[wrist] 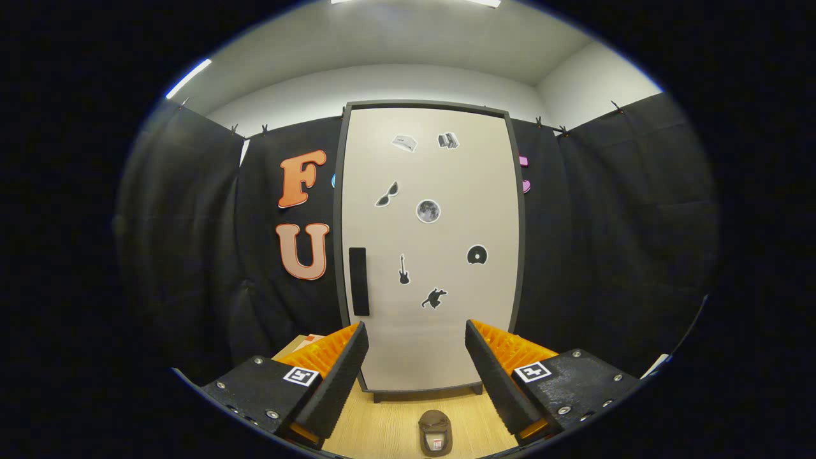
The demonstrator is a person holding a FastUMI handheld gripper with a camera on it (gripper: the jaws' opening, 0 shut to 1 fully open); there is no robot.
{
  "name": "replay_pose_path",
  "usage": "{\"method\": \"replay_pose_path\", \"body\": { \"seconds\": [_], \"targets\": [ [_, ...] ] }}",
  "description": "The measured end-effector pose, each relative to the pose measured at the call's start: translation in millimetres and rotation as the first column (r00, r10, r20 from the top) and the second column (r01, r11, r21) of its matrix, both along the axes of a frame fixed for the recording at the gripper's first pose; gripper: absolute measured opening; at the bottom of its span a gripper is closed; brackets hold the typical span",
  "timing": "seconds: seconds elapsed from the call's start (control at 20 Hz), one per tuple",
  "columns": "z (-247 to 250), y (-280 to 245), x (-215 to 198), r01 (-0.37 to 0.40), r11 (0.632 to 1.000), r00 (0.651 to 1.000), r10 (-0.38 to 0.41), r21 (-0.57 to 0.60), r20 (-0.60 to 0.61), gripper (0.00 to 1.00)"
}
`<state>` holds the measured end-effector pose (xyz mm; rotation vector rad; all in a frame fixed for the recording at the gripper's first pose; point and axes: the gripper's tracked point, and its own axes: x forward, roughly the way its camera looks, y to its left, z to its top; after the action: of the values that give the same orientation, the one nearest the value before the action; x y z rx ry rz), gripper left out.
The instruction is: Open the shoe cabinet door, grab the shoes and put them into the shoe cabinet, then close the shoe cabinet door.
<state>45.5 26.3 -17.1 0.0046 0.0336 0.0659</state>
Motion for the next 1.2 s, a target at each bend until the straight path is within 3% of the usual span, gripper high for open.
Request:
{"method": "replay_pose_path", "body": {
  "seconds": [0.5, 1.2],
  "targets": [
    [-9, 70, 84, -0.114, 0.992, 0.993, 0.114, -0.047, -0.005, 0.96],
    [-9, 114, 181, -0.157, 0.987, 0.988, 0.157, -0.018, -0.013, 0.92]
  ]
}}
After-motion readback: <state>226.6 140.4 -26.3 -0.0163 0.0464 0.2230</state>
